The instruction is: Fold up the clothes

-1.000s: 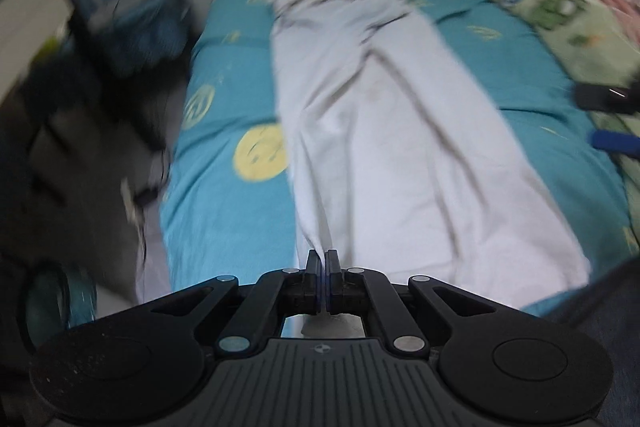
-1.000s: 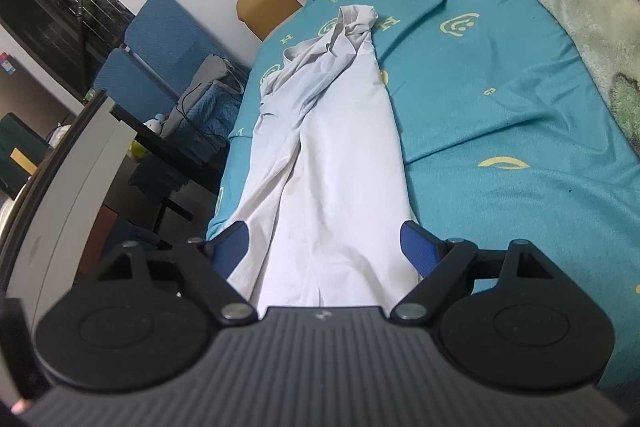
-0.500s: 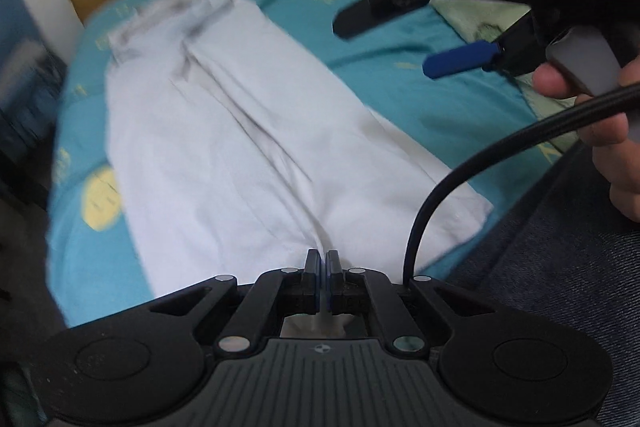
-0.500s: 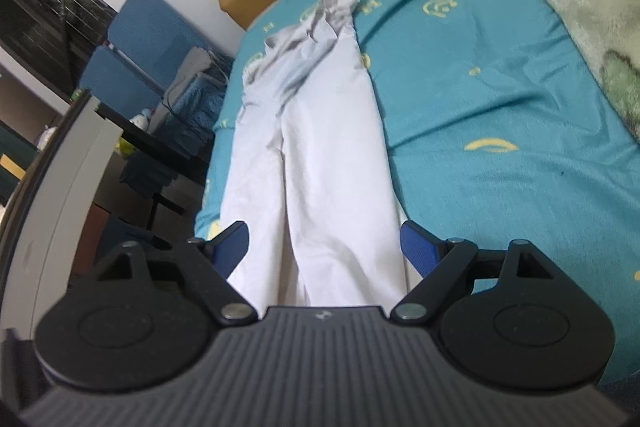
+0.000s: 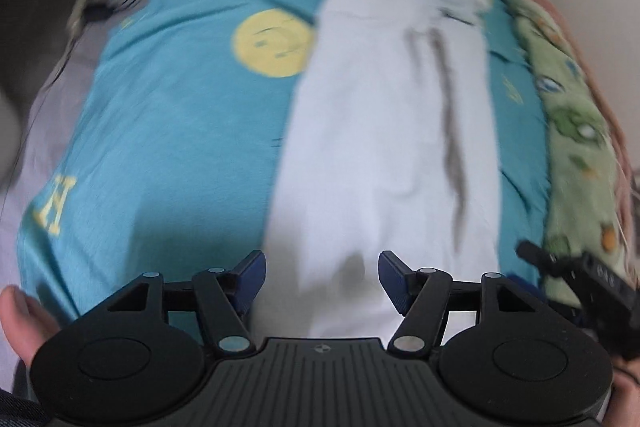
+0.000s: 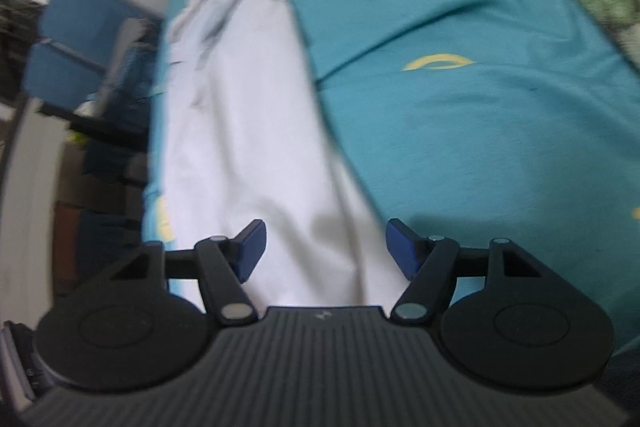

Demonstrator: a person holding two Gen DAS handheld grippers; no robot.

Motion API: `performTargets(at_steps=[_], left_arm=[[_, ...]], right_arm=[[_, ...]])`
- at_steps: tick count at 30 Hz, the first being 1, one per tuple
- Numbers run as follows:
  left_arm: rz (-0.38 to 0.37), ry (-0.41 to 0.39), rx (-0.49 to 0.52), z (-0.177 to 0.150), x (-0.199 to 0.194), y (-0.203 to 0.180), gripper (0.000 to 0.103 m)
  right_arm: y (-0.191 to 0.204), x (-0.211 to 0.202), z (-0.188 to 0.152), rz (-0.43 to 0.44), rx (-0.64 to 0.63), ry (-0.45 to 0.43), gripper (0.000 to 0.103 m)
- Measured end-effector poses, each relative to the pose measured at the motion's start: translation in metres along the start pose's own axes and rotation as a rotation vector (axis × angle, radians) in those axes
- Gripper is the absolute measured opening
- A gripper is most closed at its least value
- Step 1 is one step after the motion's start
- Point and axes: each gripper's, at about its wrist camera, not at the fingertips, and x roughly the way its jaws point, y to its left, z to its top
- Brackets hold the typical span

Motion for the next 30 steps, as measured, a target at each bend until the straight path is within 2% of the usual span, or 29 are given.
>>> performTargets(at_steps=[3, 5, 6, 12, 17, 21, 30], left_arm=[[0.06, -0.025, -0.062, 0.009, 0.005, 0.011, 0.066], [0.102, -0.034, -0.053, 0.01, 0.01, 0.011, 0.067], [0.107, -0.033, -0.036, 0.011, 0.011, 0.009, 0.072], [0.075, 0.015, 0.077, -0.002, 0.018, -0.012, 0.073], [0.045, 0.055, 0.066, -0.008, 0.018, -0.011, 0.072], [0.051, 0.057, 0.106, -0.011, 0.017, -0.016, 0.07], [0.123, 0.013, 0.069, -0.012, 0.014, -0.017, 0.068]], right_arm=[[-0.006, 0.006, 0.002, -0.057, 0.026, 0.005, 0.07], [-0.008, 0.011, 0.002, -0.07, 0.039, 0.019, 0.072], [-0.009, 0.013, 0.002, -0.071, 0.042, 0.028, 0.072], [-0.009, 0.016, -0.004, -0.038, 0.044, 0.087, 0.073], [0.002, 0.013, -0.014, -0.038, -0.008, 0.122, 0.073], [0.005, 0.011, -0.016, -0.052, -0.031, 0.132, 0.072], [-0.002, 0.01, -0.016, -0.044, 0.01, 0.133, 0.071]])
